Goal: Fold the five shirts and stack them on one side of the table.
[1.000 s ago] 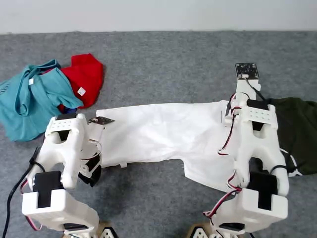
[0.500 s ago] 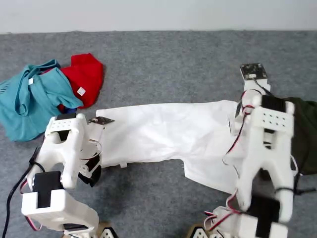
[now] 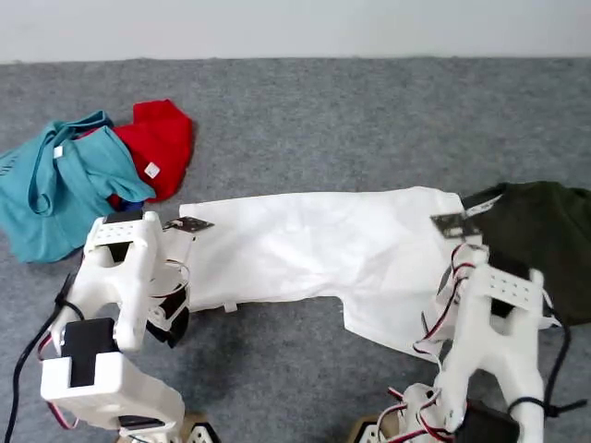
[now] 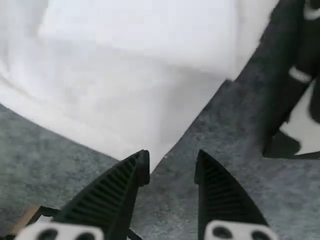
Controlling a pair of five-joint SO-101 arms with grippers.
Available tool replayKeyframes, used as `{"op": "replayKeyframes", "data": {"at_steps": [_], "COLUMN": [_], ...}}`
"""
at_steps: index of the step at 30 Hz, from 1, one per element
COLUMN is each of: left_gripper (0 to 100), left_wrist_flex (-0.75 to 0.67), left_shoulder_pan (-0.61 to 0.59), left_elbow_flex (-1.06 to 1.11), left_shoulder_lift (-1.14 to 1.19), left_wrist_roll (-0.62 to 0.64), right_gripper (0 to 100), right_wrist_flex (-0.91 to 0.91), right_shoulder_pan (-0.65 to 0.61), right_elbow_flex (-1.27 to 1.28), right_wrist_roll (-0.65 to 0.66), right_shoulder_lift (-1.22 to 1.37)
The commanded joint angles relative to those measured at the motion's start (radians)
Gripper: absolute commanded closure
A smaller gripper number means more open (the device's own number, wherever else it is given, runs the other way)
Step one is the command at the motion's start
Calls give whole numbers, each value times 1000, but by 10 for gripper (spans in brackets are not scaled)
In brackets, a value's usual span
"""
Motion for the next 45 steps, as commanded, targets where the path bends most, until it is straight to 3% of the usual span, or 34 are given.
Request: {"op": "replayKeyframes", "data": {"at_steps": [1, 5, 11, 24, 29, 36, 45], "left_gripper": [921, 921, 921, 921, 921, 921, 921], "left_wrist_flex": [-11, -9, -9, -9, -8, -8, -6], "left_shoulder_pan": [5, 5, 5, 5, 5, 5, 5], "left_elbow_flex": [2, 2, 2, 2, 2, 2, 2], "left_shoulder_lift": [-26, -26, -26, -26, -26, -26, -26], "left_wrist_roll": [6, 8, 8, 8, 8, 8, 8], "right_gripper": [849, 854, 957, 955, 886, 948, 947], "right_wrist_flex": [-33, -36, -8, -5, 24, 13, -7], "right_shoulder_pan": [18, 18, 16, 18, 24, 22, 24], "right_elbow_flex": [57, 77, 80, 126, 123, 123, 112], "right_wrist_roll": [17, 23, 26, 69, 130, 132, 130], "right_shoulder_lift": [-1, -1, -1, -2, -2, -2, -2]}}
